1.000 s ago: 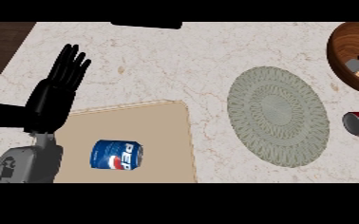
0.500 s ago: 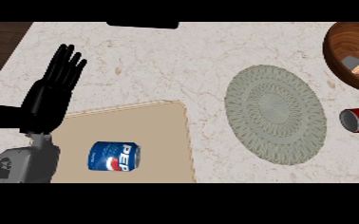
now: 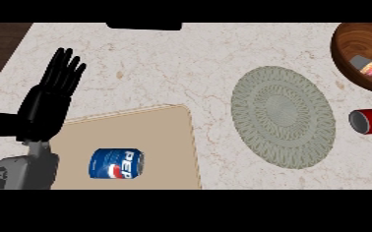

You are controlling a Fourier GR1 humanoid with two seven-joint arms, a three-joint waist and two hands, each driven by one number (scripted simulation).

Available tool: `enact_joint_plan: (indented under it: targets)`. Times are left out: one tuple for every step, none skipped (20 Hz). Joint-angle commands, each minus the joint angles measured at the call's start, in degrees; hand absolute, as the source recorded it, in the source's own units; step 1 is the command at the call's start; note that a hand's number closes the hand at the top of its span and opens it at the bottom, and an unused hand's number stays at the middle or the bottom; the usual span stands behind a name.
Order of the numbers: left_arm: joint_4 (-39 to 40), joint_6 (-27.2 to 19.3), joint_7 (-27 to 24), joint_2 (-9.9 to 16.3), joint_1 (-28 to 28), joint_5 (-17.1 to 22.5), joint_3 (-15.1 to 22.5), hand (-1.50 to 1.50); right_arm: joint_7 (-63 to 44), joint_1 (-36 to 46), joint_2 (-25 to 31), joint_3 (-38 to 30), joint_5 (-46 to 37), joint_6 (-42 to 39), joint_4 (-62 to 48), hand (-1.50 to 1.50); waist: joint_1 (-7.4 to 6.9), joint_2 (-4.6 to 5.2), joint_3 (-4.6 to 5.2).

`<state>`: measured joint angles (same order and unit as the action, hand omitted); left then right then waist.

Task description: Pick the cupcake from the placemat and place it in the bowl

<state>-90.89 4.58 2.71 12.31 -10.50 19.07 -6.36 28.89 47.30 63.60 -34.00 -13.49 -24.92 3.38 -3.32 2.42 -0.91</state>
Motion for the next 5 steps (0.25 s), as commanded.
enact_joint_plan:
  targets:
    - [0.3, 0.0, -0.7, -0.5, 1.1, -0.2, 0.1, 0.00, 2.7, -3.8, 1.5, -0.7, 0.7, -4.0, -0.1, -1.50, 0.46, 0.13, -0.18]
    - [-0.8, 0.4, 0.3, 0.1, 0.4, 0.2, 0.3, 0.00, 1.3, -3.5, 2.3, -0.6, 0.5, -4.5, -0.1, -1.50, -0.17, 0.01, -0.16]
    - [-0.2, -0.7, -0.1, -0.3, 0.1, -0.5, 0.1, 0.00, 2.5, -4.7, 3.7, -0.6, 0.6, -6.9, 0.1, -1.50, 1.09, -0.19, -0.12]
    - [0.0, 0.2, -0.2, 0.5, 0.3, 0.5, -1.1, 0.00, 3.1, -5.5, 3.1, -0.8, 0.8, -6.6, -0.1, -1.50, 0.56, 0.05, -0.21]
    - [0.1, 0.6, -0.3, 0.2, 0.8, 0.1, 0.0, 0.00, 3.3, -5.6, 3.4, -0.6, 0.6, -7.2, 0.4, -1.50, 0.33, 0.05, -0.18]
